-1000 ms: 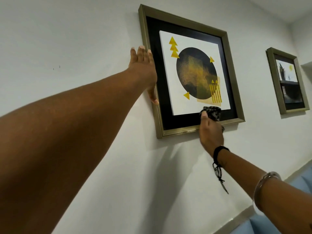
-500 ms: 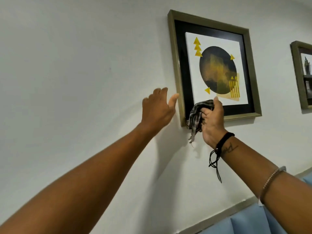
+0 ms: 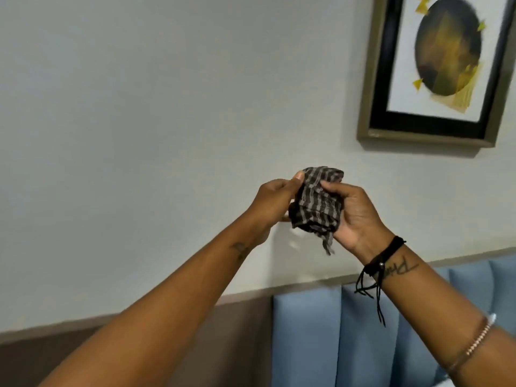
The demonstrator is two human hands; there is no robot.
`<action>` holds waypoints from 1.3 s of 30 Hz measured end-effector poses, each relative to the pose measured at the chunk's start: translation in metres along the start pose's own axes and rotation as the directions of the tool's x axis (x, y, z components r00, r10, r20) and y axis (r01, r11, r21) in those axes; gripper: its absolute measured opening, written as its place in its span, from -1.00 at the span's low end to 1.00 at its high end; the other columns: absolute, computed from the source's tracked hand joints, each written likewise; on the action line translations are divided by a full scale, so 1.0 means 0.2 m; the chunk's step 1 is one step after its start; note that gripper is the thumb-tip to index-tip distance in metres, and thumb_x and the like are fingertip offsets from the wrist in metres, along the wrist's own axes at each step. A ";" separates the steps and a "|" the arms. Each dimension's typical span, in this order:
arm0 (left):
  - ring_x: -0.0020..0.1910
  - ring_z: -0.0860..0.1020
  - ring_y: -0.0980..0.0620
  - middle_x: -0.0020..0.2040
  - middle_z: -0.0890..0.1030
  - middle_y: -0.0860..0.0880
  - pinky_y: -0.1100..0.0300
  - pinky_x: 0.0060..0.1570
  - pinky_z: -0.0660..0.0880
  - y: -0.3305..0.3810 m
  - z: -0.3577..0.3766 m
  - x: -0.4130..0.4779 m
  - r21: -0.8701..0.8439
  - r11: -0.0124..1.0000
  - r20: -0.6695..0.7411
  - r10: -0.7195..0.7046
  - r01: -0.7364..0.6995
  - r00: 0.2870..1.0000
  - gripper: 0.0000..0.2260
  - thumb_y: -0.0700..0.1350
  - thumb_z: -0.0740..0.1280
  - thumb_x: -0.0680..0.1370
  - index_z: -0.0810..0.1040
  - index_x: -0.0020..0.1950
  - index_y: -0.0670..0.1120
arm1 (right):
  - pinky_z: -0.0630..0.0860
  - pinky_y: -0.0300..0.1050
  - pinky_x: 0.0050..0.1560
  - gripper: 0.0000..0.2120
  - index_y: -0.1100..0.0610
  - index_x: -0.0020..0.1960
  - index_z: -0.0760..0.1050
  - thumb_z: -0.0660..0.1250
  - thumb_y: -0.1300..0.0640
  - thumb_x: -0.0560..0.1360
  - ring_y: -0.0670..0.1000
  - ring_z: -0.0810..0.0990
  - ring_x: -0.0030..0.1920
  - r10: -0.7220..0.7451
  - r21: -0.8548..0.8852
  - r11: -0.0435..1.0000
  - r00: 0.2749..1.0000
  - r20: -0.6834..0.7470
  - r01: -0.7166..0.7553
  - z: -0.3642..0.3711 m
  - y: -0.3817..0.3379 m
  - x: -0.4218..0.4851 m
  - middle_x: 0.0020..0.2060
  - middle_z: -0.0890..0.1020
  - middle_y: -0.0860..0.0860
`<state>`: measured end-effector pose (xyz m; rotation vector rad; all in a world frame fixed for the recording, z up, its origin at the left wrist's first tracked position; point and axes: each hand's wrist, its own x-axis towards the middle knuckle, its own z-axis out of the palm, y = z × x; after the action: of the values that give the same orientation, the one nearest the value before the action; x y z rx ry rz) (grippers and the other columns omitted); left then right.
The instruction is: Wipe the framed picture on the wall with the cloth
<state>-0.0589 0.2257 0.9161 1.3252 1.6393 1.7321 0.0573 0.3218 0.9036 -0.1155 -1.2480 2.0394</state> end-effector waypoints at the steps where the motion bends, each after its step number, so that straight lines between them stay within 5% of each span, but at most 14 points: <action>1: -0.26 0.66 0.13 -0.11 0.69 0.01 0.20 -0.27 0.59 -0.08 -0.04 -0.08 -0.062 0.997 -0.021 -0.044 0.042 0.999 -0.67 0.15 0.29 0.59 0.61 0.03 -0.12 | 0.58 0.24 0.17 -0.68 0.34 0.24 0.54 0.23 0.26 0.54 0.28 0.65 0.17 0.040 -0.022 0.999 0.999 0.010 -0.040 0.01 0.10 -0.04 0.16 0.65 0.30; 4: -0.29 0.64 0.12 -0.16 0.69 0.01 0.25 -0.35 0.54 -0.38 -0.12 -0.32 -0.210 0.965 -0.108 -0.180 0.154 0.978 -0.84 0.02 0.36 0.58 0.60 -0.08 -0.05 | 0.59 0.18 0.19 -0.63 0.35 0.32 0.47 0.27 0.35 0.51 0.30 0.61 0.23 0.146 -0.120 0.982 0.989 0.021 -0.143 -0.03 0.42 -0.16 0.20 0.62 0.33; 8: -0.22 0.63 0.12 -0.14 0.70 -0.02 0.32 -0.25 0.55 -0.84 -0.18 -0.68 -0.376 0.888 -0.185 -0.352 0.264 0.918 -0.94 -0.17 0.38 0.56 0.62 0.01 -0.10 | 0.66 0.00 0.00 -0.63 0.36 0.24 0.52 0.32 0.41 0.43 0.20 0.71 0.06 0.319 -0.211 0.924 0.947 -0.040 -0.320 -0.15 0.90 -0.35 0.09 0.68 0.30; 12: -0.13 0.66 0.05 -0.01 0.70 -0.13 0.25 -0.16 0.62 -1.35 -0.19 -1.14 -0.453 0.751 -0.204 -0.611 0.480 0.764 -0.77 -0.20 0.36 0.57 0.57 0.21 -0.23 | 0.64 0.02 0.00 -0.67 0.29 0.20 0.59 0.32 0.38 0.44 0.17 0.71 0.03 0.535 -0.223 0.803 0.833 -0.142 -0.554 -0.32 1.48 -0.67 0.04 0.72 0.21; 15: 0.15 0.64 -0.14 0.16 0.67 -0.18 -0.04 0.20 0.57 -1.75 -0.18 -1.49 -0.488 0.596 -0.190 -0.785 0.638 0.589 -0.77 -0.19 0.36 0.59 0.57 0.24 -0.18 | 0.63 0.07 0.03 -0.66 0.23 0.19 0.61 0.29 0.41 0.47 0.21 0.69 0.10 0.663 -0.222 0.678 0.714 -0.225 -0.700 -0.46 1.94 -0.96 0.10 0.70 0.21; 18: 0.23 0.59 -0.21 0.22 0.63 -0.24 -0.13 0.30 0.50 -2.10 -0.10 -1.81 -0.529 0.450 -0.199 -0.890 0.719 0.411 -0.71 -0.22 0.34 0.59 0.52 0.30 -0.23 | 0.58 0.21 0.17 -0.67 0.33 0.20 0.56 0.27 0.47 0.46 0.29 0.64 0.14 0.714 -0.232 0.548 0.594 -0.371 -0.803 -0.59 2.30 -1.24 0.14 0.65 0.29; 21: 0.22 0.58 -0.23 0.23 0.61 -0.29 -0.12 0.30 0.50 -2.42 0.00 -2.02 -0.516 0.349 -0.213 -0.937 0.782 0.277 -0.68 -0.26 0.35 0.58 0.49 0.33 -0.29 | 0.55 0.14 0.15 -0.78 0.29 0.01 0.56 0.28 0.52 0.47 0.09 0.68 -0.08 0.731 -0.308 0.399 0.503 -0.462 -0.863 -0.75 2.57 -1.42 0.02 0.63 0.29; 24: 0.05 0.58 -0.09 0.11 0.64 -0.26 0.11 0.00 0.56 -2.81 0.14 -2.19 -0.506 0.271 -0.209 -0.960 0.819 0.188 -0.73 -0.34 0.34 0.56 0.52 0.26 -0.34 | 0.55 0.06 0.13 -0.77 0.37 0.08 0.57 0.31 0.51 0.45 0.06 0.62 -0.05 0.731 -0.411 0.229 0.434 -0.527 -0.883 -1.02 2.89 -1.58 0.05 0.63 0.30; 29: -0.09 0.57 -0.01 0.05 0.62 -0.28 0.25 -0.15 0.56 -3.41 0.34 -2.37 -0.473 0.194 -0.186 -0.976 0.859 0.118 -0.74 -0.41 0.33 0.53 0.52 0.22 -0.34 | 0.51 0.10 0.24 -0.74 0.37 0.19 0.54 0.27 0.43 0.52 0.21 0.57 0.16 0.689 -0.386 0.065 0.321 -0.650 -0.920 -1.43 3.39 -1.75 0.09 0.62 0.25; 33: 0.04 0.60 -0.14 0.21 0.58 -0.37 0.01 0.08 0.57 -3.84 0.47 -2.52 -0.467 0.121 -0.141 -0.988 0.876 0.061 -0.66 -0.42 0.26 0.54 0.47 0.32 -0.32 | 0.58 0.03 0.10 -0.81 0.25 0.10 0.56 0.21 0.37 0.58 0.24 0.60 0.17 0.702 -0.241 0.045 0.203 -0.682 -0.969 -1.65 3.75 -1.88 0.16 0.62 0.30; 36: 0.24 0.56 -0.22 0.25 0.58 -0.28 -0.15 0.27 0.51 -4.03 0.51 -2.59 -0.418 0.106 -0.150 -0.988 0.902 0.047 -0.62 -0.36 0.26 0.56 0.43 0.39 -0.25 | 0.50 -0.12 0.04 -0.67 0.28 0.35 0.42 0.24 0.29 0.59 0.26 0.50 0.32 0.706 -0.297 -0.058 0.171 -0.688 -0.953 -1.74 3.90 -1.92 0.32 0.51 0.27; 39: 0.05 0.64 -0.10 0.07 0.67 -0.18 0.01 0.06 0.59 -4.05 0.51 -2.60 -0.280 0.181 -0.208 -0.970 0.943 0.125 -0.78 -0.28 0.30 0.58 0.54 0.22 -0.25 | 0.47 -0.07 0.10 -0.84 0.18 0.13 0.52 0.27 0.19 0.58 0.27 0.55 0.25 0.682 -0.395 -0.101 0.226 -0.695 -0.913 -1.73 3.96 -1.93 0.18 0.59 0.25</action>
<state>0.0208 0.0391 -0.0302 -0.3312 1.8513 1.0789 0.0613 0.1296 -0.0227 -2.1162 -2.0902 1.9088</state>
